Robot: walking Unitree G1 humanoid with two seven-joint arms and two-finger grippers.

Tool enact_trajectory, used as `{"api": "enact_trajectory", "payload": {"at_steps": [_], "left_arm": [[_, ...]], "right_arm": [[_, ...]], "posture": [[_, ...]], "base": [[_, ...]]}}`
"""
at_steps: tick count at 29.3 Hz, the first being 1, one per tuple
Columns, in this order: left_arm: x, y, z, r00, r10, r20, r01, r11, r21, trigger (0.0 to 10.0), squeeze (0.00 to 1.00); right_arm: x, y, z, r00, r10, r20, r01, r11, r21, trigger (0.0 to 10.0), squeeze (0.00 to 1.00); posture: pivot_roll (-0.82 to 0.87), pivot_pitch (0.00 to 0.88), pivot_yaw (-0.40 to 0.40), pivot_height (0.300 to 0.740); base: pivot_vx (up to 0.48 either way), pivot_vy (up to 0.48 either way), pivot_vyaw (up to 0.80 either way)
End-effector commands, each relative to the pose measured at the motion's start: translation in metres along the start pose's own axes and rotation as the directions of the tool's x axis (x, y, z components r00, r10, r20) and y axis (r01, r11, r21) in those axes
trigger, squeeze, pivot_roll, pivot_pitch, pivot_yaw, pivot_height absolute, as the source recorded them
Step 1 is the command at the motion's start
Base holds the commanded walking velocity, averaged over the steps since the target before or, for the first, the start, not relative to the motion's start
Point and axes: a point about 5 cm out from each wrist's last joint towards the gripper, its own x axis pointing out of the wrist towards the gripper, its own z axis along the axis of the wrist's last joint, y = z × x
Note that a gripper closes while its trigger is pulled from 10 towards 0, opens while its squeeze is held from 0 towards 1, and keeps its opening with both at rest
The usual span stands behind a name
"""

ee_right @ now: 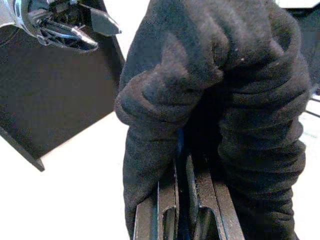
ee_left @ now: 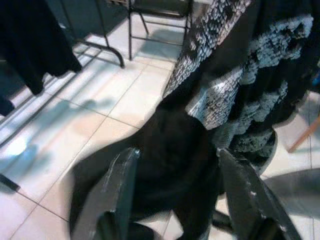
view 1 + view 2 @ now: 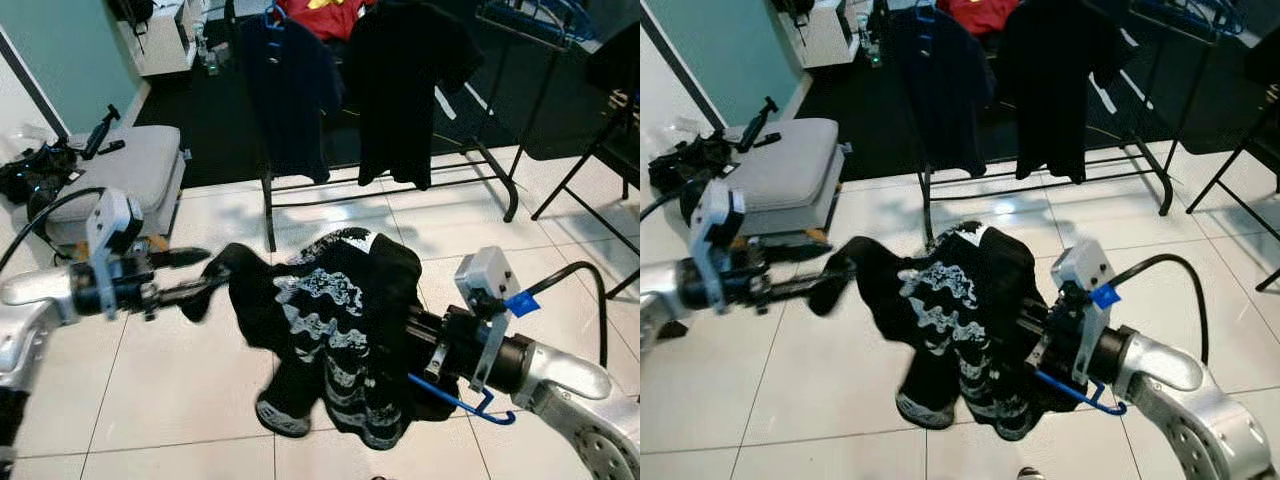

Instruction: Hang hanger

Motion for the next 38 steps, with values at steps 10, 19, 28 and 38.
{"api": "enact_trajectory", "payload": {"at_steps": [10, 19, 28, 38], "left_arm": [[0.007, -0.024, 0.065, 0.948, -0.156, 0.276, 0.125, 0.984, 0.128, 10.0, 0.73], [0.032, -0.024, 0.080, 0.931, -0.205, 0.301, 0.143, 0.966, 0.217, 10.0, 0.00], [0.007, -0.034, 0.092, 0.861, -0.495, 0.120, 0.469, 0.863, 0.188, 10.0, 0.00], [0.004, -0.036, 0.073, 0.878, -0.476, -0.055, 0.479, 0.874, 0.081, 10.0, 0.00]], "right_arm": [[-0.034, -0.009, 0.046, 0.961, 0.135, 0.240, -0.136, 0.991, -0.011, 0.0, 0.00], [-0.031, 0.017, 0.032, 0.926, 0.352, 0.137, -0.362, 0.931, 0.053, 0.0, 0.00], [-0.049, 0.015, 0.030, 0.872, 0.489, -0.009, -0.486, 0.868, 0.103, 0.0, 0.00], [-0.056, -0.002, 0.046, 0.883, 0.467, -0.053, -0.465, 0.884, 0.042, 0.0, 0.00]], "posture": [[-0.02, 0.143, 0.084, 0.740], [-0.03, 0.145, 0.088, 0.740], [-0.04, 0.142, 0.086, 0.740], [-0.03, 0.143, 0.069, 0.740]], "base": [[0.000, 0.000, 0.00], [0.000, 0.000, 0.00], [0.000, 0.000, 0.00], [0.000, 0.000, 0.00]]}}
